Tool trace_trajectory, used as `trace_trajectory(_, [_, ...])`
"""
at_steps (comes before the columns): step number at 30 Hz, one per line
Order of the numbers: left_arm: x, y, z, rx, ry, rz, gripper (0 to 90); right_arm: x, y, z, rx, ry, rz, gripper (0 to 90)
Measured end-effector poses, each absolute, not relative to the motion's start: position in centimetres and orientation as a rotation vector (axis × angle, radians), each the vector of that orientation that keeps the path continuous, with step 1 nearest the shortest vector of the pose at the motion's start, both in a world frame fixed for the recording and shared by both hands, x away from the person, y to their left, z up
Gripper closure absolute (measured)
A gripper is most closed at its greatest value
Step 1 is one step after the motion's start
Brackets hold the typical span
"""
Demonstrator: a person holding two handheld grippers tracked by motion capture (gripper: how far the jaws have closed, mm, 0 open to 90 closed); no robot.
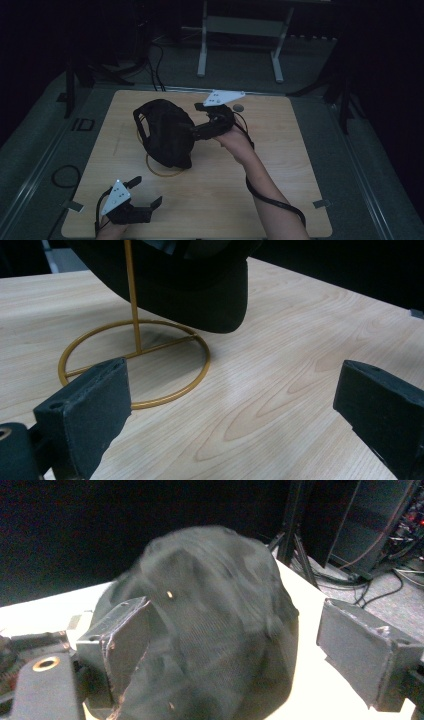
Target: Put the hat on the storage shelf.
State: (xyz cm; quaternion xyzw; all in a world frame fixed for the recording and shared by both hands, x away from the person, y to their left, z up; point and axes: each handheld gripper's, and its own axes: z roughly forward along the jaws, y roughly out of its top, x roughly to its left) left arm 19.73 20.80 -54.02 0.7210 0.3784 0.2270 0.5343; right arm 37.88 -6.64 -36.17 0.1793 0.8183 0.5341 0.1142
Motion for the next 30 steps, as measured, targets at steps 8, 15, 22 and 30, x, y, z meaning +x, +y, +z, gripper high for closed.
trace_trajectory(8, [19.7, 20.8, -54.1, 1.725, 0.904, 0.542, 2.5, 37.6, -8.6, -38.0, 0.526, 2.389, 1.517, 13.7])
trace_trajectory(15, [19.7, 20.8, -54.2, 1.728, 0.904, 0.547, 2.4, 37.2, -10.1, -39.6, 0.540, 2.384, 1.491, 13.7])
trace_trajectory(22, [19.7, 20.8, -54.3, 1.729, 0.905, 0.547, 2.5, 36.4, -11.5, -41.1, 0.565, 2.383, 1.496, 13.7])
trace_trajectory(30, [19.7, 20.7, -54.4, 1.739, 0.901, 0.546, 2.5, 35.0, -12.7, -43.1, 0.558, 2.405, 1.479, 13.8])
